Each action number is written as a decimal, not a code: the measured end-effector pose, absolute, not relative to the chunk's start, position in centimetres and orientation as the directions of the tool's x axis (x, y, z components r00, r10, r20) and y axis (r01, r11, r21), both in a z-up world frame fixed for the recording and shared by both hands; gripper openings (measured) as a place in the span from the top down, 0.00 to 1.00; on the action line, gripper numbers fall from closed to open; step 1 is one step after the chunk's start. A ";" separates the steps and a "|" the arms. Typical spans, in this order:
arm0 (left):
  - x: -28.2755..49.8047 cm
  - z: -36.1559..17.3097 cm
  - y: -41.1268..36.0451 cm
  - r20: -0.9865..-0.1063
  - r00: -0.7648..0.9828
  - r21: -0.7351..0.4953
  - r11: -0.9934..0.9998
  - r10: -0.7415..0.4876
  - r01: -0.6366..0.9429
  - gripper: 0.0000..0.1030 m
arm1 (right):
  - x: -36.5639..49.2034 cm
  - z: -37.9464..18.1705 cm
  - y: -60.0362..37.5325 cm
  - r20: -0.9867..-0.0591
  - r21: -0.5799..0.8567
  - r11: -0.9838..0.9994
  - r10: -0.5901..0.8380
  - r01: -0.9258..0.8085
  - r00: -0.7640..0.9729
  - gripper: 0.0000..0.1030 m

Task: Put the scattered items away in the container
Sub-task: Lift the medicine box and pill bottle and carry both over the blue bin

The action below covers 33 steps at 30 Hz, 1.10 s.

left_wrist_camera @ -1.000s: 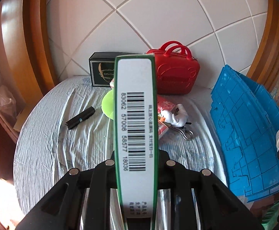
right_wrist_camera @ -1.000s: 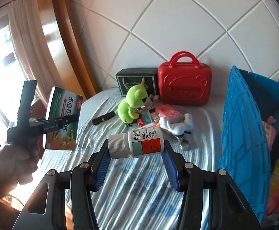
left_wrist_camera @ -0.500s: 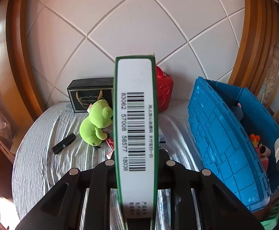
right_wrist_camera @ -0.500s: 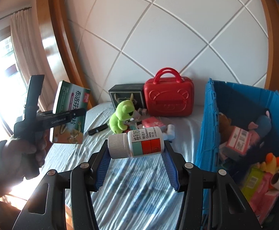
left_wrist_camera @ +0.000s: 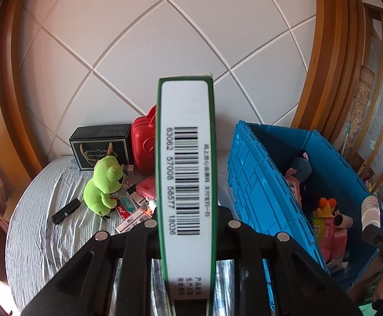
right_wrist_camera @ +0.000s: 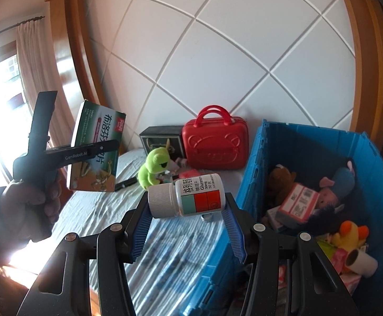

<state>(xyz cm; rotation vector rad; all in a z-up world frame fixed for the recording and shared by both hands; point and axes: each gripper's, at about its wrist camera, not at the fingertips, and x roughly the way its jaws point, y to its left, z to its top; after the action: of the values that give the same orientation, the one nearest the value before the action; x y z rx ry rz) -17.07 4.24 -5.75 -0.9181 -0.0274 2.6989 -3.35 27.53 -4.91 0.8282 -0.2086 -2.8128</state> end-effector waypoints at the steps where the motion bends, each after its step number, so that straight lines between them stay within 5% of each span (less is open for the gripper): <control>1: -17.0 -5.7 4.7 -0.595 -0.753 -0.110 -0.956 0.282 -0.271 0.82 | -3.2 -4.8 28.0 -0.515 0.193 -0.970 -0.230 0.150 -0.826 0.50; 33: -20.0 -2.2 28.5 -0.596 -0.578 -0.073 -0.754 0.558 -0.653 0.82 | 2.5 -5.9 44.7 -0.533 0.221 -0.957 0.044 -0.190 -0.845 0.50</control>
<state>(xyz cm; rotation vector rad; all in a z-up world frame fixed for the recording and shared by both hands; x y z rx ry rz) -20.03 28.47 -2.24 -0.7978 0.2008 2.3004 2.50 44.71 -5.87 0.8886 -0.4381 -3.1104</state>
